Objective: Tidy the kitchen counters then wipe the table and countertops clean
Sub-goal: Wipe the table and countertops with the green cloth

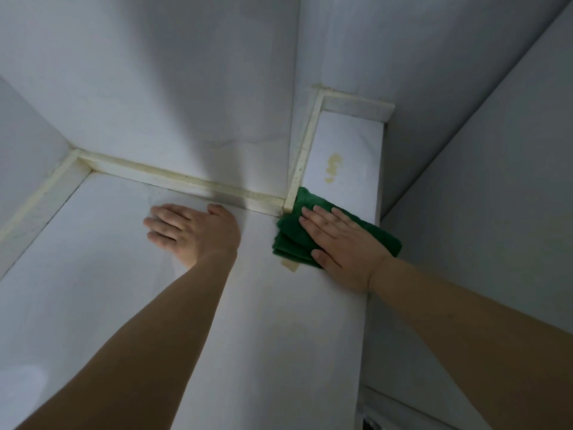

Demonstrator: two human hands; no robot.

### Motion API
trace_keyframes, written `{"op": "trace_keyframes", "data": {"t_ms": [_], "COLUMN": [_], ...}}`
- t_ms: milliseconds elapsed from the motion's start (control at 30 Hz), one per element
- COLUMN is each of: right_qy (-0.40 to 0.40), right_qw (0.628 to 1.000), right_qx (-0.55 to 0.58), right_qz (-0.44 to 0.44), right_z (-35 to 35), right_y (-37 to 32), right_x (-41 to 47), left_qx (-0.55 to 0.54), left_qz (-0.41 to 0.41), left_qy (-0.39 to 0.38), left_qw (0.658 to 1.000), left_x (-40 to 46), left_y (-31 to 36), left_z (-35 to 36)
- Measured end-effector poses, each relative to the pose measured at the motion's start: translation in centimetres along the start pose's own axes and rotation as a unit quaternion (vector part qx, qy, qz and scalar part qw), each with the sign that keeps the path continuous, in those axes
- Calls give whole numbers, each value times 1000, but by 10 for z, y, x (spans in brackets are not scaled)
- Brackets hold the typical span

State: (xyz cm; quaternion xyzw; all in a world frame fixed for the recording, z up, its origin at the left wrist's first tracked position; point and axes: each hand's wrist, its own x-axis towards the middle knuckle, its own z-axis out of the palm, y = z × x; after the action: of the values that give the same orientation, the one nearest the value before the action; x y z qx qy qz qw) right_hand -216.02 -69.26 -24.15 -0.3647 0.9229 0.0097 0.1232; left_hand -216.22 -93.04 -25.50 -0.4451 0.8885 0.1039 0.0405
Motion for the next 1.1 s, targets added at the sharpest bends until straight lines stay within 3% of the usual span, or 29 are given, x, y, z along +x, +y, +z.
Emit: {"op": "trace_keyframes", "data": {"t_ms": [200, 533, 800, 1100], "right_qy": [4, -14, -8, -8], "right_qw": [1000, 995, 998, 996], "right_qx": [8, -42, -16, -43], "right_qz": [-4, -94, -63, -81], "right_z": [3, -10, 0, -14], "right_y": [7, 34, 42, 53], "right_x": [-8, 19, -3, 33], "left_qx": [2, 12, 15, 17], "left_qz": [4, -6, -7, -6], "left_qy": [-3, 2, 6, 12], "left_qw": [1000, 1000, 1000, 1000], "left_x": [0, 4, 3, 6], "left_y": [-1, 2, 1, 1], "left_z": [-2, 4, 4, 9]}}
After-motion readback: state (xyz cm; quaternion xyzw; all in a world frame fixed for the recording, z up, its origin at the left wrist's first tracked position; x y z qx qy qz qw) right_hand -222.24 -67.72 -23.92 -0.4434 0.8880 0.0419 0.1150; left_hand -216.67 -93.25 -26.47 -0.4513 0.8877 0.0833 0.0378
